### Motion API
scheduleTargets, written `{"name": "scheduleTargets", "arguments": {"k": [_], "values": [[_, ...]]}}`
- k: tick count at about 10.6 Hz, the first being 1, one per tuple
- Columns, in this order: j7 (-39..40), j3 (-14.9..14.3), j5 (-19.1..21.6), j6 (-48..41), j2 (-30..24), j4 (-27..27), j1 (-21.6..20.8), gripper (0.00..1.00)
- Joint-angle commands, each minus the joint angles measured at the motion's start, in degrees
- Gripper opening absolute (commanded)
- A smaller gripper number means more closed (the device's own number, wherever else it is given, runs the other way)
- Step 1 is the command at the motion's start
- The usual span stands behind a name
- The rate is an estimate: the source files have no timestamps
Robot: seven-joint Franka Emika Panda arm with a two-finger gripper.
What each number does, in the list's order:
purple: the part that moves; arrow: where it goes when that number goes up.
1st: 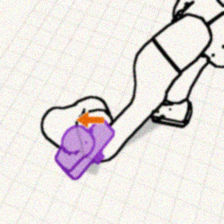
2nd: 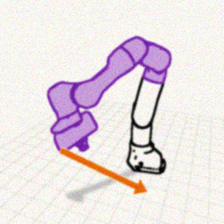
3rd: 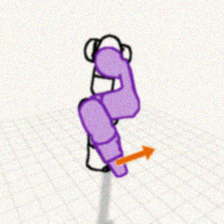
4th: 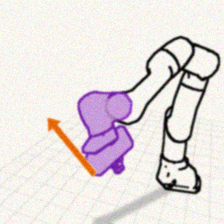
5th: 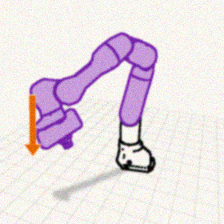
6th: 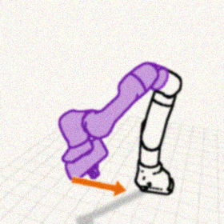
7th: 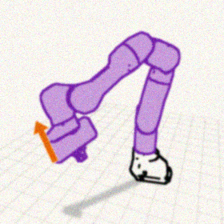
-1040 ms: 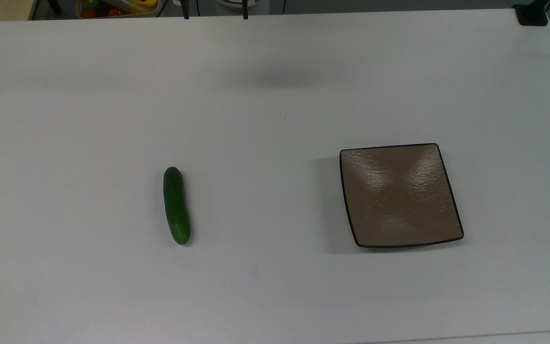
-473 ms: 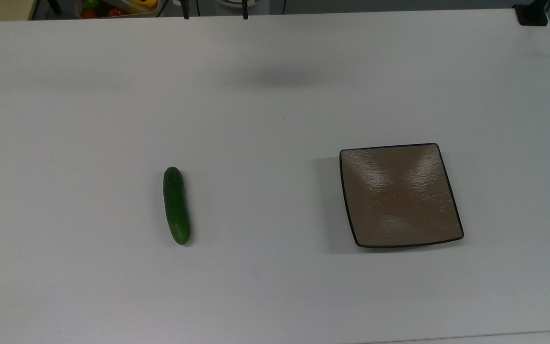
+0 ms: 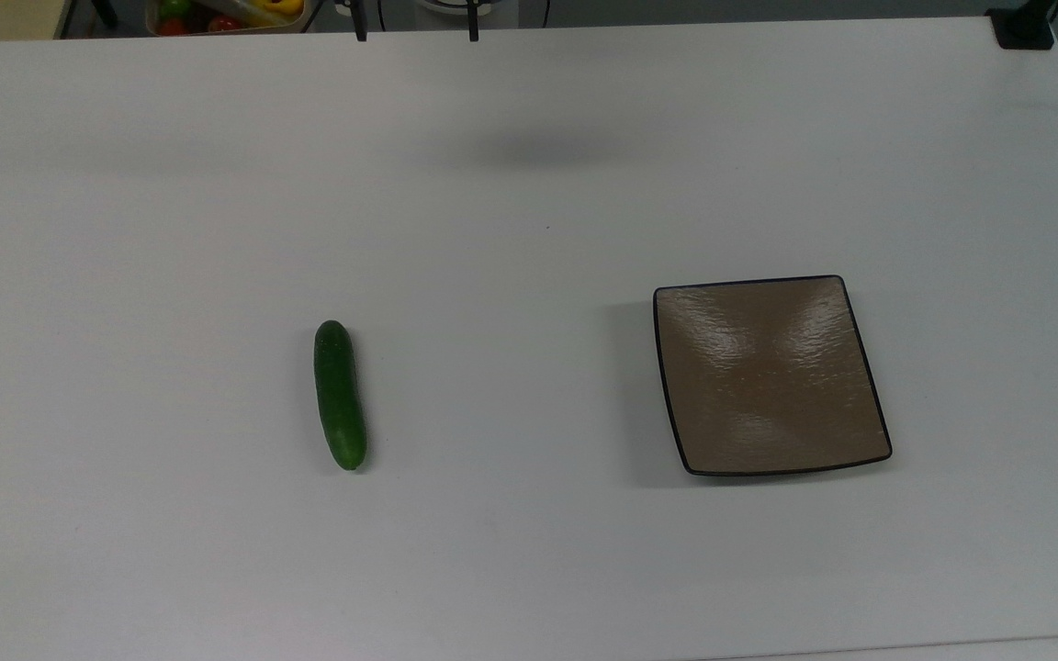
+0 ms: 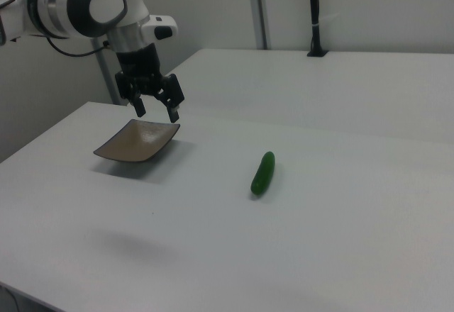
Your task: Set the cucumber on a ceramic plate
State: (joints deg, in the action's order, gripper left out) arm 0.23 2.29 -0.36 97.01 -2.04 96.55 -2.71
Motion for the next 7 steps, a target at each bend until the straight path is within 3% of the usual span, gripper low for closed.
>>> {"name": "scheduleTargets", "arguments": {"k": [1, 4, 7], "values": [[0.2, -1.0, 1.2, 0.6, -0.2, 2.2, -1.2, 1.0], [0.3, -1.0, 1.1, 1.9, 2.0, 1.5, -1.1, 1.0], [1.2, -1.1, 0.9, 11.9, 3.7, 1.4, 0.2, 1.0]]}}
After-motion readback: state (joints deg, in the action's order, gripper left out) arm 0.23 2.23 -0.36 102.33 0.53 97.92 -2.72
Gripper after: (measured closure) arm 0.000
